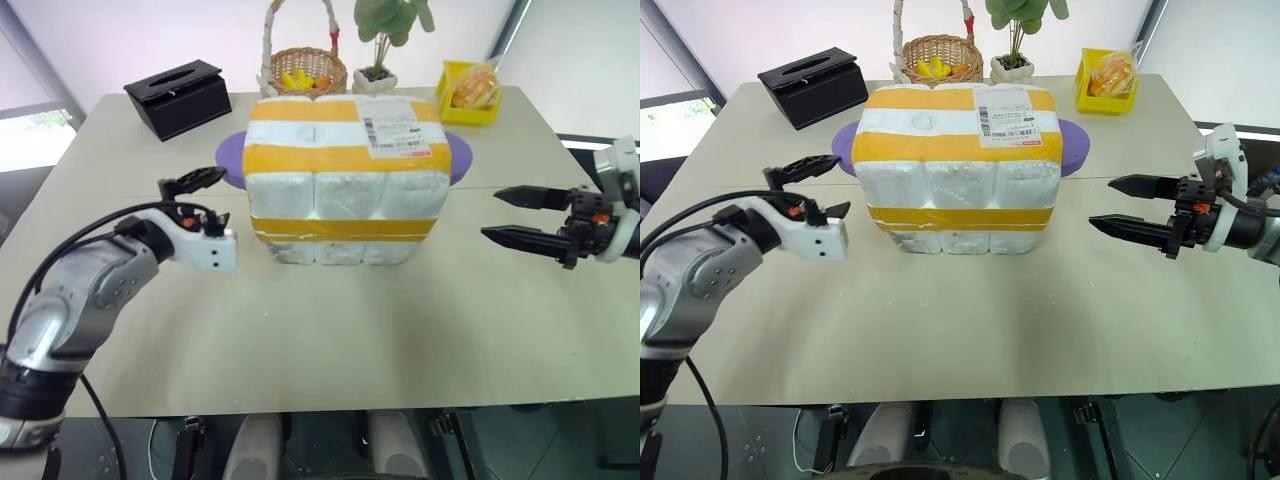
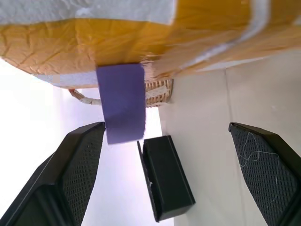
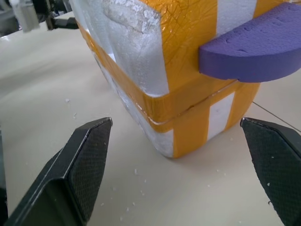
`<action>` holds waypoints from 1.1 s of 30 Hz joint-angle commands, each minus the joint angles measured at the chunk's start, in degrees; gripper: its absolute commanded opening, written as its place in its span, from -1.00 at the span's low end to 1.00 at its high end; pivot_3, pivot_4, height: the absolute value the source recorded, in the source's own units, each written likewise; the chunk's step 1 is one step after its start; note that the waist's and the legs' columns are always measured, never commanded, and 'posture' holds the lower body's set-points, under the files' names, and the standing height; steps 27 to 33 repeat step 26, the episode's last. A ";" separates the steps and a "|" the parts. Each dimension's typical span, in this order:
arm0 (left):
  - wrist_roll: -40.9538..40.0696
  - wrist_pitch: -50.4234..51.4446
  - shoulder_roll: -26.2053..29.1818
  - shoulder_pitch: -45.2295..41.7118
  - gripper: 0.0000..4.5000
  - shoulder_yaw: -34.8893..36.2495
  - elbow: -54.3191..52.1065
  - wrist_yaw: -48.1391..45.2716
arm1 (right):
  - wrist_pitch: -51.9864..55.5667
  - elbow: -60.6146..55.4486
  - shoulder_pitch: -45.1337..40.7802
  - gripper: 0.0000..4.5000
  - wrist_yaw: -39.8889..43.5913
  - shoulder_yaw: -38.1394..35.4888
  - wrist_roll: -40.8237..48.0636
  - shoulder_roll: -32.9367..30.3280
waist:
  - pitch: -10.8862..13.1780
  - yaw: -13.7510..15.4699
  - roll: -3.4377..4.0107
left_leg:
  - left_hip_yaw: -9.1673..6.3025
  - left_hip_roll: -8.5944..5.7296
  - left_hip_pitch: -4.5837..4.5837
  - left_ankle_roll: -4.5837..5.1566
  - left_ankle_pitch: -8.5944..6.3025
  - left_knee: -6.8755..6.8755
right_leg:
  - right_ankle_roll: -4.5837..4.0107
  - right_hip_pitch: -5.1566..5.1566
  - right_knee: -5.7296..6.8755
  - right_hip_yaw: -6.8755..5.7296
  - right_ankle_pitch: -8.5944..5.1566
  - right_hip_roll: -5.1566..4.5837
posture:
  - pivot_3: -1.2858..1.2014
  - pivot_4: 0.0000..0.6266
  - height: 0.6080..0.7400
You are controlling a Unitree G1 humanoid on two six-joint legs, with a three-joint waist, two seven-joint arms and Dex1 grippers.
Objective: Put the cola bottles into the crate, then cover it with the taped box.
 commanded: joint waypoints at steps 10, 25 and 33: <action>-84.72 56.10 -0.64 10.76 0.96 43.60 -5.11 -21.75 | -4.52 8.19 -2.96 1.00 5.45 0.76 -4.29 -2.09 | 0.00 -0.21 0.01 | 0.00 0.02 0.20 0.00 0.00 0.00 | 0.00 0.13 0.06 0.00 -0.03 0.00 | 0.03 -0.52 1.00; -93.50 67.65 14.96 10.94 0.96 42.31 6.77 -34.16 | -6.54 13.97 -7.27 1.00 12.01 3.15 -6.99 -2.47 | 0.03 -0.39 -0.05 | 0.05 0.07 0.34 -0.03 -0.04 -0.13 | -0.26 0.16 -0.03 0.00 -0.25 0.03 | 0.03 -0.52 1.00; -92.46 66.72 15.06 10.58 0.96 41.38 6.92 -34.27 | -6.58 14.02 -7.40 1.00 12.00 3.25 -7.07 -2.34 | 0.03 -0.39 -0.05 | 0.05 0.07 0.34 -0.03 -0.04 -0.15 | -0.26 0.16 -0.03 0.00 -0.25 0.03 | 0.03 -0.52 1.00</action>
